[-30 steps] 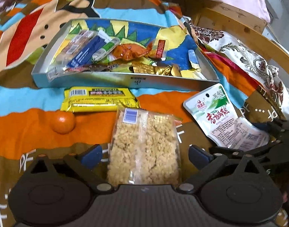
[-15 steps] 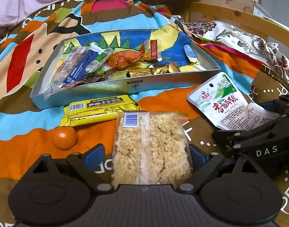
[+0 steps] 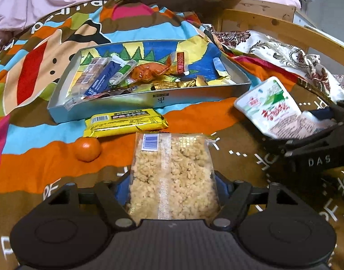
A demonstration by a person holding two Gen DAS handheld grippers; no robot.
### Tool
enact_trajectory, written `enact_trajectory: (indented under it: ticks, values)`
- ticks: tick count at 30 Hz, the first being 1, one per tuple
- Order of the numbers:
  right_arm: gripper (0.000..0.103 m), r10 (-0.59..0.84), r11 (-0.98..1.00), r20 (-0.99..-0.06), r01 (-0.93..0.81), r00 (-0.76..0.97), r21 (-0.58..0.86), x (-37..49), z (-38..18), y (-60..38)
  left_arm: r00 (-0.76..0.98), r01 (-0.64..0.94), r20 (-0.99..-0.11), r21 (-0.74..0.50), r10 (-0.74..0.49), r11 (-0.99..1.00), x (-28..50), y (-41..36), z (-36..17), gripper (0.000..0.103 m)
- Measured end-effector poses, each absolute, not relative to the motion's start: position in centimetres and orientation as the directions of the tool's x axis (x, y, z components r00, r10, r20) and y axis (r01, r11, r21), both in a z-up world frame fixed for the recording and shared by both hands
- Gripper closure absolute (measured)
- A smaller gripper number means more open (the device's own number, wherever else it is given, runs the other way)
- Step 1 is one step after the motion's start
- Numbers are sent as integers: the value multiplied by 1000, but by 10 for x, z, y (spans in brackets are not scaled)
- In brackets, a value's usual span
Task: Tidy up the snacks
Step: 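Grasp the clear rice crispy bar bag with the left tool while the right tool holds the packet, then carry the rice crispy bar and packet over the tin and open both tools to drop them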
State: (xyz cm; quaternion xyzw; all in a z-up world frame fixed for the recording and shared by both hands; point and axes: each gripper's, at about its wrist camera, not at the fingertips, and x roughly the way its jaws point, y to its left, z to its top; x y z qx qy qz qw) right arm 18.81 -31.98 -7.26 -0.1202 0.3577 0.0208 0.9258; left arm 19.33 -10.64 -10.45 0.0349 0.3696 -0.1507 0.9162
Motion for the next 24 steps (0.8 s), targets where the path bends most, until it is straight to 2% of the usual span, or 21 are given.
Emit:
enact_trajectory:
  ticks: [11, 24]
  values:
    - [4, -63, 948, -483, -100, 873, -304, 155, -38, -314, 751, 238, -612, -102, -250, 966, 166, -84, -74, 27]
    - [4, -47, 974, -339, -32, 940, -223, 187, -19, -311, 825, 252, -501, -92, -263, 963, 200, -97, -17, 27]
